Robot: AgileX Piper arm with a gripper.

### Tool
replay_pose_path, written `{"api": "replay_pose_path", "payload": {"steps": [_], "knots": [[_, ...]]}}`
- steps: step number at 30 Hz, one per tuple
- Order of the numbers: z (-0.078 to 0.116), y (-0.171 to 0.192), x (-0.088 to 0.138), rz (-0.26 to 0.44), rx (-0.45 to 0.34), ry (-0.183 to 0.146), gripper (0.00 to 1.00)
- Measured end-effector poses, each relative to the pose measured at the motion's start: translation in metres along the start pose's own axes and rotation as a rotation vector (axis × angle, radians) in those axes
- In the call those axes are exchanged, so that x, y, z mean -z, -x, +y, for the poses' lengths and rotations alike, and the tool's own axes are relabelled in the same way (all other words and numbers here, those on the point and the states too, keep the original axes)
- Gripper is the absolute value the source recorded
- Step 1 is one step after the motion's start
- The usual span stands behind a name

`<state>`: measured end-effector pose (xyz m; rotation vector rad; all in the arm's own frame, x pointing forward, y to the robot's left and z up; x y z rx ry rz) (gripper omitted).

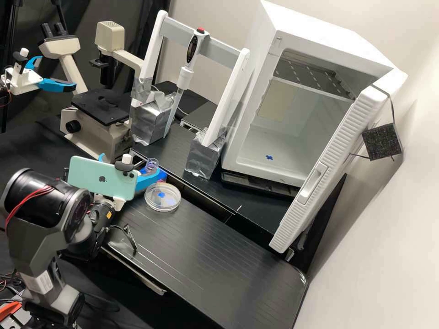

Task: Close the bottle

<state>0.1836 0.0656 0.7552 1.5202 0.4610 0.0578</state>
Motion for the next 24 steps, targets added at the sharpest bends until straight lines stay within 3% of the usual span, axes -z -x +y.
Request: {"api": "replay_pose_path", "payload": {"steps": [1,2,13,24], "knots": [[-0.0004,-0.0002,-0.0004,-0.002,0.002,0.000,1.00],[-0.0006,-0.0002,-0.0006,-0.003,0.003,0.000,0.00],[-0.0019,-0.0011,-0.0052,-0.016,0.020,-0.005,0.00],[0.0021,-0.0006,-0.0096,-0.034,0.004,-0.039,0.00]]}}
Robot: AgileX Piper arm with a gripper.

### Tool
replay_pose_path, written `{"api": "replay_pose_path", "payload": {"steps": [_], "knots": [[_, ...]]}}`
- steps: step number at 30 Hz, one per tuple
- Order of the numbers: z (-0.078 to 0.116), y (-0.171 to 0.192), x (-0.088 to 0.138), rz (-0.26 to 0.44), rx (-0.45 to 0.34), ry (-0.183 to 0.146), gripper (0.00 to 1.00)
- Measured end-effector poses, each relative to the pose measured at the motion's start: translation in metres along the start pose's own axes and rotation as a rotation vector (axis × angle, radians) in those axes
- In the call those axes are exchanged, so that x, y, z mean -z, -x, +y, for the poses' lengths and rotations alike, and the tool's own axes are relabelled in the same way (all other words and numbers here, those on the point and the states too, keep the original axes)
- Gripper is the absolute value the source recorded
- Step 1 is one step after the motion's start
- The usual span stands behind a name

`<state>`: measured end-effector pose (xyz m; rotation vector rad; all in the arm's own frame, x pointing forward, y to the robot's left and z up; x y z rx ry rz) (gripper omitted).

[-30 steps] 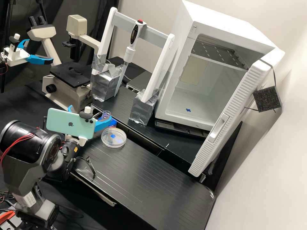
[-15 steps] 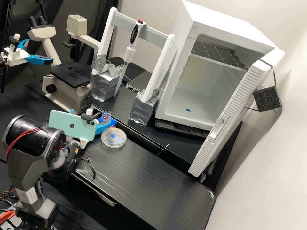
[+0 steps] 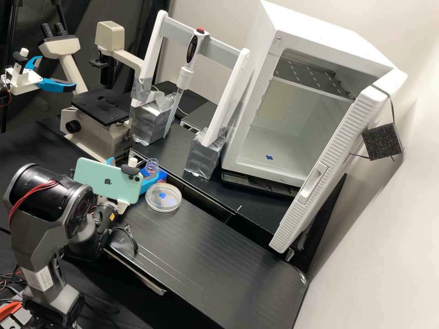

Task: Close the bottle

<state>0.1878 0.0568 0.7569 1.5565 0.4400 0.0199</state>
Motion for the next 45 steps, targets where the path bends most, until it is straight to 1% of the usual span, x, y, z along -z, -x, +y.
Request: {"api": "replay_pose_path", "payload": {"steps": [4,10,17,25,36,45], "knots": [[0.003,0.001,-0.002,-0.004,-0.010,-0.014,0.00],[0.008,0.007,0.000,0.004,-0.034,-0.010,0.00],[0.008,0.011,0.001,0.012,-0.040,-0.010,0.00],[0.006,0.011,0.004,0.021,-0.028,-0.008,0.00],[0.003,0.010,0.000,-0.002,-0.015,-0.013,0.00],[0.003,0.010,0.000,-0.002,-0.015,-0.013,0.00]]}}
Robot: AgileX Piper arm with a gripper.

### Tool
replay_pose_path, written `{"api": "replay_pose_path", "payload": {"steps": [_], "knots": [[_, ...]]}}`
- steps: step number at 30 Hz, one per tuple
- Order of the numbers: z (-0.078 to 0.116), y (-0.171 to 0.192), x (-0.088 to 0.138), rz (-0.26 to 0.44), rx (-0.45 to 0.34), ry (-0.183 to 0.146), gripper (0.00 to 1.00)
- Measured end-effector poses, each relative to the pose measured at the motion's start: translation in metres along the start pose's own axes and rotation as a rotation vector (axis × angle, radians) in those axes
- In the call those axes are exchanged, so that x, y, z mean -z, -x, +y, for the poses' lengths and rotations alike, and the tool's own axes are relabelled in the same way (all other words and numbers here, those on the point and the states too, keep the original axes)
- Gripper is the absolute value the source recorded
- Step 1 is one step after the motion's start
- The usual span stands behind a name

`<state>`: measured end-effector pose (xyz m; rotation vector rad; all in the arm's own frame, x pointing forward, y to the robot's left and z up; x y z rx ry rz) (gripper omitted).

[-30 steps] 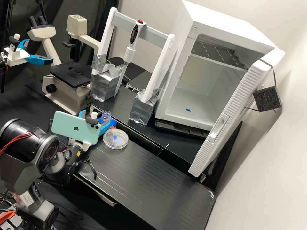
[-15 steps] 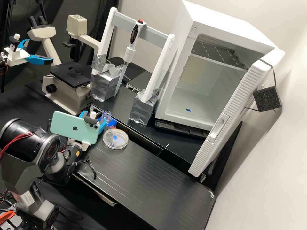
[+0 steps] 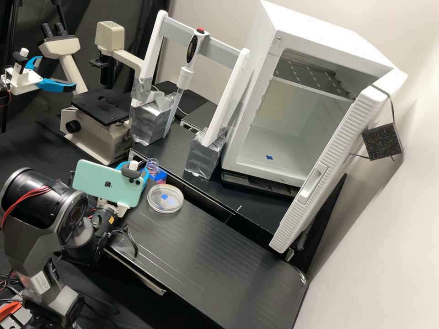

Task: Close the bottle

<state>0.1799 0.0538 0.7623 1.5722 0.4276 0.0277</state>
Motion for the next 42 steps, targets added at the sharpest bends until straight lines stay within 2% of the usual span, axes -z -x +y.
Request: {"api": "replay_pose_path", "payload": {"steps": [13,17,21,32,38,42], "knots": [[0.000,0.001,0.000,-0.004,-0.005,-0.002,0.00],[0.006,0.007,0.001,-0.006,-0.036,0.003,0.00],[0.013,0.010,0.006,0.022,-0.075,0.009,0.00],[0.028,-0.023,0.020,0.092,-0.127,0.014,0.00],[0.037,-0.042,0.021,0.072,-0.160,0.001,0.00],[0.037,-0.049,0.020,0.055,-0.155,-0.003,0.00]]}}
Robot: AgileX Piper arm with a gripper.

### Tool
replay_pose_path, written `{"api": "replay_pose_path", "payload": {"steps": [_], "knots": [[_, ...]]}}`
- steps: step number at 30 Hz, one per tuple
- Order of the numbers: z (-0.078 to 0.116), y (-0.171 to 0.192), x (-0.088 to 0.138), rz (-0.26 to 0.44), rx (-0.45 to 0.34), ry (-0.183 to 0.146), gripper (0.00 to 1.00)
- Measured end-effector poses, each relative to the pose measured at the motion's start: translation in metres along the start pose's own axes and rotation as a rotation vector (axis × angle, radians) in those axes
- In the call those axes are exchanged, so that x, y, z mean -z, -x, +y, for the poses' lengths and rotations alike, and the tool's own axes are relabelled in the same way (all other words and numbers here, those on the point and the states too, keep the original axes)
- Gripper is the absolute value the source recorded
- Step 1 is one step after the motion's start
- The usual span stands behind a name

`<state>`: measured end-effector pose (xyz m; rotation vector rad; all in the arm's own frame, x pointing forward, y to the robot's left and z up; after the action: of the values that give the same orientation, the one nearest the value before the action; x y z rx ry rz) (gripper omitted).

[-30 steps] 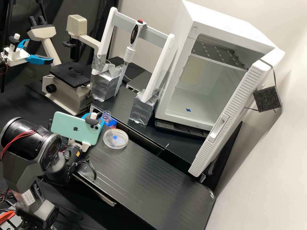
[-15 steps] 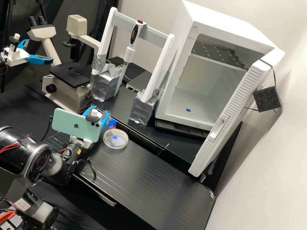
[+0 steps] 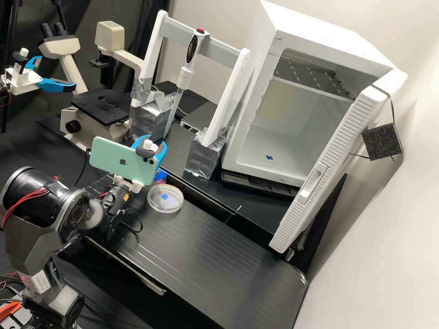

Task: Close the bottle

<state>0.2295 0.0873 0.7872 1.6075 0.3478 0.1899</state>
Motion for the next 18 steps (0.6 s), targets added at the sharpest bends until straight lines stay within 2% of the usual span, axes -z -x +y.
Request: {"api": "replay_pose_path", "payload": {"steps": [6,9,12,18], "knots": [[-0.010,-0.008,-0.002,-0.019,0.048,0.014,0.00],[-0.015,-0.010,-0.003,-0.027,0.067,0.009,0.00],[-0.018,-0.012,-0.008,-0.052,0.076,0.025,0.00],[-0.022,-0.013,-0.013,-0.072,0.084,0.022,0.00]]}}
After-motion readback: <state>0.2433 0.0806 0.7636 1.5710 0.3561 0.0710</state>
